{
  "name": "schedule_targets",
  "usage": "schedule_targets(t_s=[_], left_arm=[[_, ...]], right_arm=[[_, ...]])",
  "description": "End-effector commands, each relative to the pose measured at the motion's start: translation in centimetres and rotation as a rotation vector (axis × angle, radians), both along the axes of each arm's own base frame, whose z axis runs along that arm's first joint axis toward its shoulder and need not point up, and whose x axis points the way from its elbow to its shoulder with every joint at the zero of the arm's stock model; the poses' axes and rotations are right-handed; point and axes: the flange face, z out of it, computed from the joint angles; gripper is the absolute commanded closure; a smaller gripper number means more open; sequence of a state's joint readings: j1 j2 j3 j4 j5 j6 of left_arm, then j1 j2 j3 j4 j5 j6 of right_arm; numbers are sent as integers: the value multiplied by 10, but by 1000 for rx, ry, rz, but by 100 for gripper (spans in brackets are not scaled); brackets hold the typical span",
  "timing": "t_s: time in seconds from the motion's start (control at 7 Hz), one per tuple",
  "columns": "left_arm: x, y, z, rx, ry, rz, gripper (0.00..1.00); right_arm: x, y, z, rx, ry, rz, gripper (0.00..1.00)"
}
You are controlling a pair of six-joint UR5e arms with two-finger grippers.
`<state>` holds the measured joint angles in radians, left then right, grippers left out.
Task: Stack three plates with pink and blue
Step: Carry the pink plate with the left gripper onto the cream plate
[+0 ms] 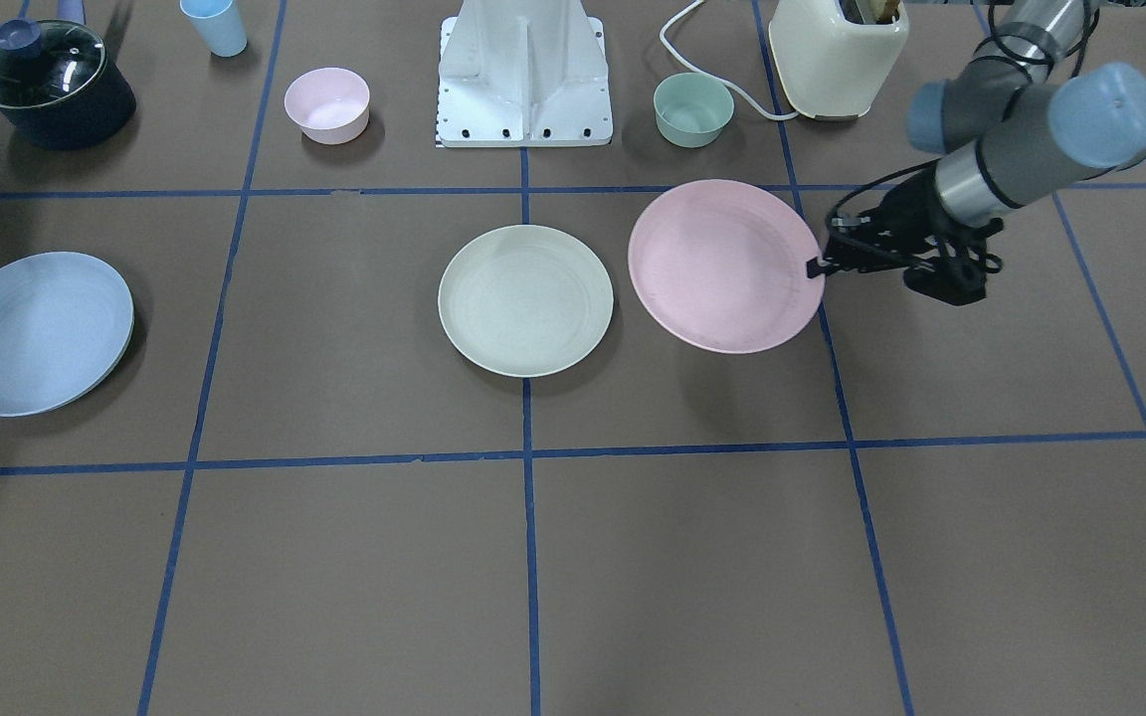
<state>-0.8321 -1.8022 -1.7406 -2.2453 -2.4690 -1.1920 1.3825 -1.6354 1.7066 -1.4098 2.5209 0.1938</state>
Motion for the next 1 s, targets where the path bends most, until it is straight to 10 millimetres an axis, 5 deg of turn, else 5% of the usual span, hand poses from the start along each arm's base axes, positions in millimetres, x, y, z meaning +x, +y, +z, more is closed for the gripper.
schedule_targets(t_s=[0.0, 0.43, 0.86], left_arm=[[87, 27, -66, -38, 27, -8, 100], [162, 43, -95, -32, -37, -52, 100], [171, 45, -92, -26, -50, -46, 100]], right_arm=[[-12, 4, -13, -9, -2, -1, 0], [-20, 6, -11, -15, -1, -19, 0], [-19, 10, -10, -18, -3, -20, 0]])
